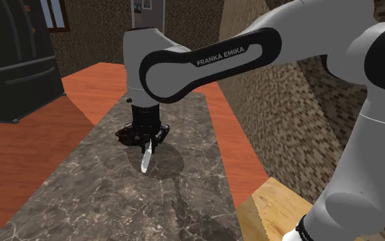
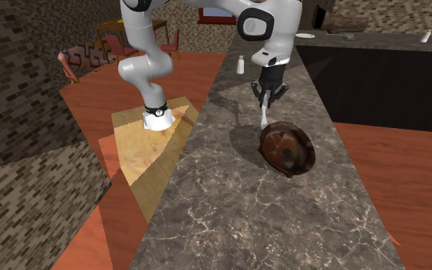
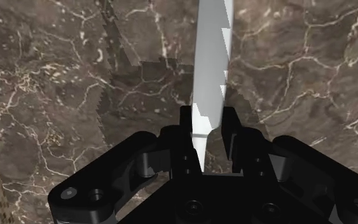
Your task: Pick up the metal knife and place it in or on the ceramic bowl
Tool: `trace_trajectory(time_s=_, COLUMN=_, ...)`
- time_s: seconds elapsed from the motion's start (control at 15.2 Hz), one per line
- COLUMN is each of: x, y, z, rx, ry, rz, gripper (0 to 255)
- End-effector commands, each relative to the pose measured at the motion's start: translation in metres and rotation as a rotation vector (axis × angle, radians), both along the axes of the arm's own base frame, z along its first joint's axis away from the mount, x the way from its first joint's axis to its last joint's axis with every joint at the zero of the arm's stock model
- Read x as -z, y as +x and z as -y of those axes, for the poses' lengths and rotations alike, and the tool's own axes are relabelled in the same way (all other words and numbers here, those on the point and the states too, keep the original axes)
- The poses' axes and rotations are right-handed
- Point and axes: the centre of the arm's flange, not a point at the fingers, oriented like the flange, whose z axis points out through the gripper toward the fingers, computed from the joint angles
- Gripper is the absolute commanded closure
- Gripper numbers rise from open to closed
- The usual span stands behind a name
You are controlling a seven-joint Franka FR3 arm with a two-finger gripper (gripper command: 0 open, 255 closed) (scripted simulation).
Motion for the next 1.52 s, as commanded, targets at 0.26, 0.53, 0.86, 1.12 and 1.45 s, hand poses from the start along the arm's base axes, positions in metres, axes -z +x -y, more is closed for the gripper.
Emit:
trace_trajectory(time_s=0.26, x=-0.031, y=0.0, z=0.001, rx=0.0, ry=0.0, rz=0.0, gripper=255)
trace_trajectory(time_s=0.53, x=-0.052, y=0.0, z=0.001, rx=0.0, ry=0.0, rz=0.0, gripper=255)
trace_trajectory(time_s=0.86, x=-0.067, y=0.026, z=0.007, rx=0.0, ry=0.0, rz=0.0, gripper=255)
trace_trajectory(time_s=1.12, x=-0.072, y=0.077, z=0.018, rx=0.0, ry=0.0, rz=0.0, gripper=255)
trace_trajectory(time_s=1.45, x=-0.078, y=0.141, z=0.033, rx=0.0, ry=0.0, rz=0.0, gripper=255)
